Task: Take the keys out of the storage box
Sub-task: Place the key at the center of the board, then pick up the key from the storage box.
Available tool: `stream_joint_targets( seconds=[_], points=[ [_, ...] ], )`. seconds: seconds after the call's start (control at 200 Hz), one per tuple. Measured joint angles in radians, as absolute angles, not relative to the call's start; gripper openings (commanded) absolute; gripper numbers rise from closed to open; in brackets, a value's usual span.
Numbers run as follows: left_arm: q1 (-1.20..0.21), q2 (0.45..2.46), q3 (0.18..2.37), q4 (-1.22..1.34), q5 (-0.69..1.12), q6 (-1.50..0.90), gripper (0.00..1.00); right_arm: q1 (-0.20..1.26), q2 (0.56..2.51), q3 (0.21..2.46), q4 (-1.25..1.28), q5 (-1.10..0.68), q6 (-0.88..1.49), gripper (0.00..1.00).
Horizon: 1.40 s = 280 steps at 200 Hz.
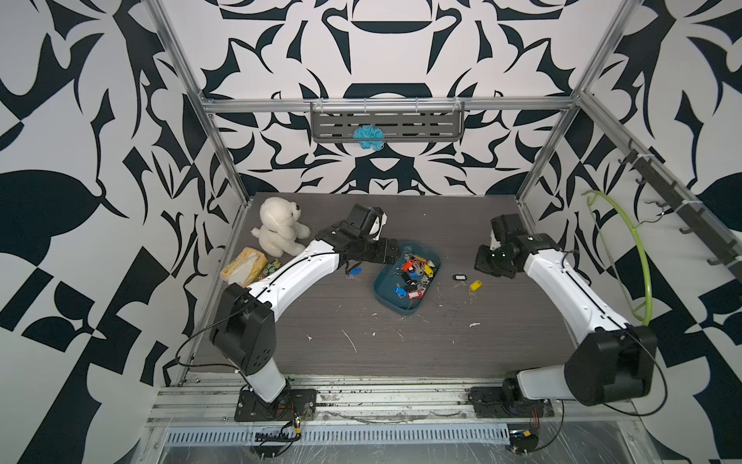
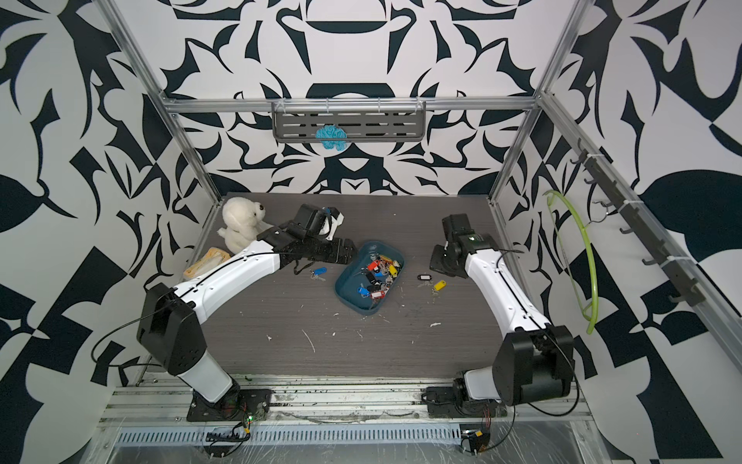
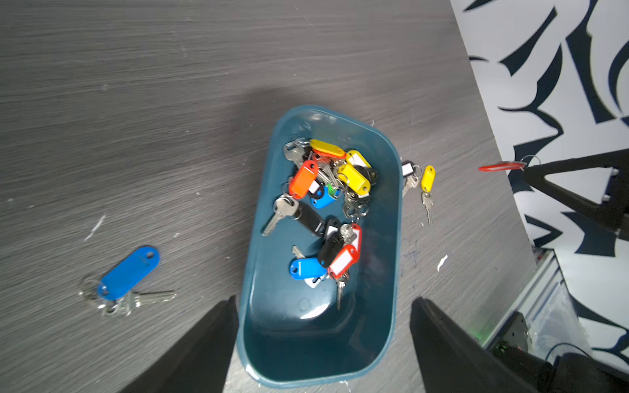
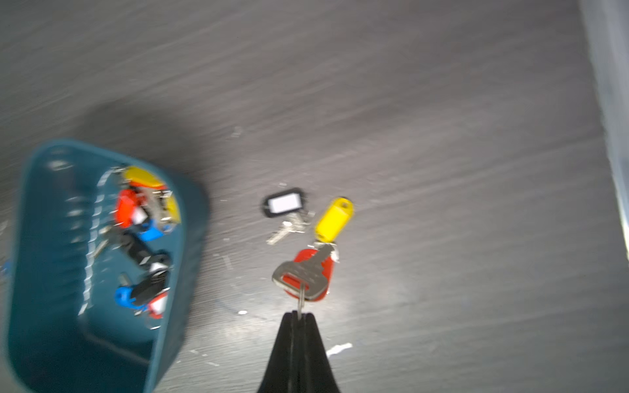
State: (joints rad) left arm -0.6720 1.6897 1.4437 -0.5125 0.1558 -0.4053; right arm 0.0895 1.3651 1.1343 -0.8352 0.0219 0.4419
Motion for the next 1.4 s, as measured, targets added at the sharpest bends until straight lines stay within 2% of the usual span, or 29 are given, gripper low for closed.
stream_joint_targets(
  seconds=[0.225, 0.255, 0.41, 0.45, 0.54, 0.605, 0.785, 1.04, 1.4],
  points=[
    [-0.769, 1.845, 1.624, -0.583, 0.117, -0.445, 0.86, 0.037, 1.359, 0.993, -0.833, 0.026, 0.443, 0.00],
    [-0.777, 1.865, 1.641, -0.589, 0.115, -0.454, 0.86, 0.031, 1.362, 0.984, -0.833, 0.028, 0.443, 0.05],
    [-0.794, 1.971, 1.695, -0.631, 0.108, -0.525, 0.86, -0.004, 1.364, 0.959, -0.828, 0.039, 0.445, 0.13],
    [-0.792, 1.993, 1.703, -0.642, 0.102, -0.542, 0.82, -0.014, 1.364, 0.955, -0.826, 0.041, 0.444, 0.20],
    [-0.790, 2.045, 1.724, -0.677, 0.088, -0.582, 0.81, -0.036, 1.359, 0.951, -0.822, 0.047, 0.447, 0.48],
    [-0.789, 2.077, 1.742, -0.701, 0.080, -0.605, 0.80, -0.049, 1.356, 0.948, -0.818, 0.052, 0.448, 0.55],
    [-0.788, 2.136, 1.794, -0.752, 0.058, -0.649, 0.75, -0.062, 1.342, 0.945, -0.817, 0.057, 0.446, 0.56],
    [-0.789, 2.206, 1.885, -0.839, 0.013, -0.693, 0.64, -0.062, 1.264, 0.903, -0.780, -0.014, 0.446, 0.54],
    [-0.812, 2.385, 2.091, -0.981, -0.054, -0.735, 0.66, -0.062, 1.223, 0.848, -0.715, -0.154, 0.450, 0.54]
  ],
)
